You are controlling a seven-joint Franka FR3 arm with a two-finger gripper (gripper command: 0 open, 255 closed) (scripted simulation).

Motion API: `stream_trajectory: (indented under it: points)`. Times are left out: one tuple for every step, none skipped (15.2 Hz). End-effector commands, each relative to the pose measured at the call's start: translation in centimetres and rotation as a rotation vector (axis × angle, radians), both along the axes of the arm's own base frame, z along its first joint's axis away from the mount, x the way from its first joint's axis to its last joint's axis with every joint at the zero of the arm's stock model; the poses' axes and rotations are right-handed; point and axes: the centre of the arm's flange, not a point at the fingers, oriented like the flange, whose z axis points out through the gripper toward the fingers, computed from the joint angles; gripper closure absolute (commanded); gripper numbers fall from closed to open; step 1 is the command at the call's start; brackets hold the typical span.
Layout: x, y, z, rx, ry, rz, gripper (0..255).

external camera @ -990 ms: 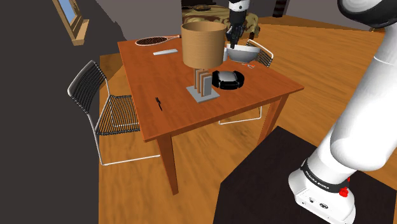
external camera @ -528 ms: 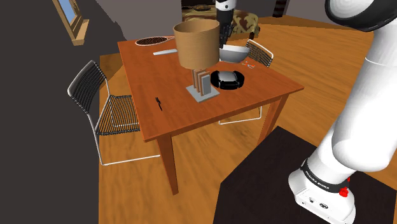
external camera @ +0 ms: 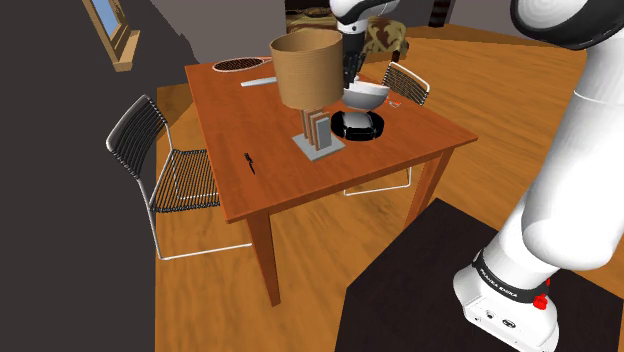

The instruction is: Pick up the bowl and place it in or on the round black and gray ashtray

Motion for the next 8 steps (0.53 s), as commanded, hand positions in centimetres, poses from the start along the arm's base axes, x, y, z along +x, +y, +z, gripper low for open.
stream_trajectory:
  points:
    - [0.1,0.3,-1.2,0.001,0.004,0.004,255]
    - [0.1,0.3,-1.7,0.001,0.004,0.004,255]
    - [0.1,0.3,-2.2,0.001,0.004,0.004,255]
    - [0.1,0.3,-2.8,0.001,0.004,0.004,255]
    - [0.1,0.3,-3.3,0.001,0.004,0.004,255]
    - [0.1,0.3,-3.8,0.001,0.004,0.004,255]
    - [0.1,0.3,-4.4,0.001,0.004,0.004,255]
    - [0.1,0.3,-4.9,0.001,0.004,0.004,255]
